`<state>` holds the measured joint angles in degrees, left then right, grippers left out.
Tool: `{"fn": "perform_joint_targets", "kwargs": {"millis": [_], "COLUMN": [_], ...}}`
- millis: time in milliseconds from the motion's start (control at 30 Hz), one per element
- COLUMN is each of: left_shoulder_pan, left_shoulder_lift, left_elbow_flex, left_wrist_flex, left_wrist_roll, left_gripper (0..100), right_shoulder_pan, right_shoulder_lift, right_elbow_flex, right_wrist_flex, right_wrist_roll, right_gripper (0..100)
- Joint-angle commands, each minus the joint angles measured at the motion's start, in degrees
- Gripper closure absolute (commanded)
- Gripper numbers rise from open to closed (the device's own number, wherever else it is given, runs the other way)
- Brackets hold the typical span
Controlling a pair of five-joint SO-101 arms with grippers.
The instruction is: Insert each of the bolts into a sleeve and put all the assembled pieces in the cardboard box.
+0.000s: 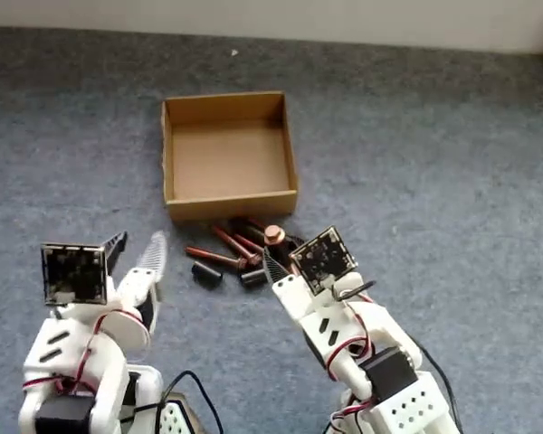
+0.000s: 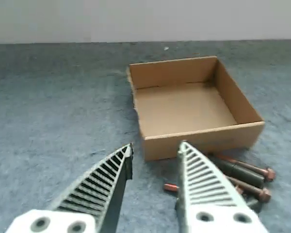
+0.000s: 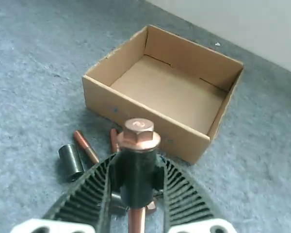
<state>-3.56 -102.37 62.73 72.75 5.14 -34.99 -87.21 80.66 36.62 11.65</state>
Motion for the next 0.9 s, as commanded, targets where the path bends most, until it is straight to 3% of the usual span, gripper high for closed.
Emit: {"fn": "perform_joint_targets", "kwargs": {"millis": [0,333,600,867], "left_shoulder_pan": [-7.08,-15.87,-15.08,-15.16], "left_shoulder_lift": [-1.89,-1.54,-1.54,-1.54], "left_elbow_flex": [8.66,26.68,27.47,28.44], "left_wrist_flex": [-0.09,-9.85,-10.29,-10.64], "left_wrist_roll": [-7.30,-10.37,-10.37,-10.37], "left_gripper": [99,99,99,98], "right_shoulder_pan": [1.19,1.80,4.44,6.37], "right_shoulder_lift": [0.57,35.30,63.69,84.09], "right_elbow_flex": [-3.91,-29.76,-45.14,-49.27], "right_wrist_flex": [0.40,-1.36,-22.99,-42.42], "right_wrist_roll": [0.09,0.09,0.18,0.35], "right_gripper": [99.4,99.4,99.4,99.4]}}
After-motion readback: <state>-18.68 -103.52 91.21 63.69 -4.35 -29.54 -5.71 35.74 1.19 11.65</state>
